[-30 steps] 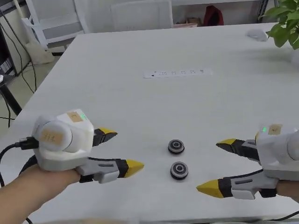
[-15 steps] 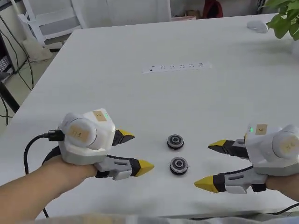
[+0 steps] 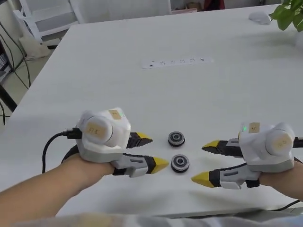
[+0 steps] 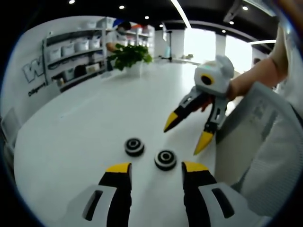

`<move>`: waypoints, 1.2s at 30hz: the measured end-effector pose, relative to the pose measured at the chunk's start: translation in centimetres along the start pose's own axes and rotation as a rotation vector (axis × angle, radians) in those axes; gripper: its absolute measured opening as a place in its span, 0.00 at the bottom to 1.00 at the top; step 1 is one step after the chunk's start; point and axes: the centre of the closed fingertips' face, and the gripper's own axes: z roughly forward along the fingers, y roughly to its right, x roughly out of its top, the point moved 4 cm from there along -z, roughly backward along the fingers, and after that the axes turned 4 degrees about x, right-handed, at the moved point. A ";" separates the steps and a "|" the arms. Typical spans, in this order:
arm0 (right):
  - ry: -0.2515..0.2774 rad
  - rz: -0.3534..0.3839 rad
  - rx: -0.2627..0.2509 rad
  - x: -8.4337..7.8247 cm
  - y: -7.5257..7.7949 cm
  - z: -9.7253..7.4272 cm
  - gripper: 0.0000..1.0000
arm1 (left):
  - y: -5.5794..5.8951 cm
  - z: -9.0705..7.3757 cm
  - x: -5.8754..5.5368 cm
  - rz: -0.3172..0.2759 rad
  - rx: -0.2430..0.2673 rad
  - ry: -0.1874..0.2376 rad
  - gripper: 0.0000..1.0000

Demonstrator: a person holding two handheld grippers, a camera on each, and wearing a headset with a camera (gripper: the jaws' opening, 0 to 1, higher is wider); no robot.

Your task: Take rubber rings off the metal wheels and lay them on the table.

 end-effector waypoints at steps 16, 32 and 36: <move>0.006 0.021 0.035 -0.4 0.2 1.3 0.44 | 1.4 3.5 -0.2 -0.033 -0.058 -0.020 0.31; 0.004 0.042 0.053 -0.9 0.3 1.8 0.44 | 1.8 5.5 -0.9 0.001 -0.069 -0.055 0.23; 0.003 0.043 0.057 -1.0 0.2 1.8 0.44 | 2.1 5.6 -0.9 0.030 -0.059 -0.048 0.20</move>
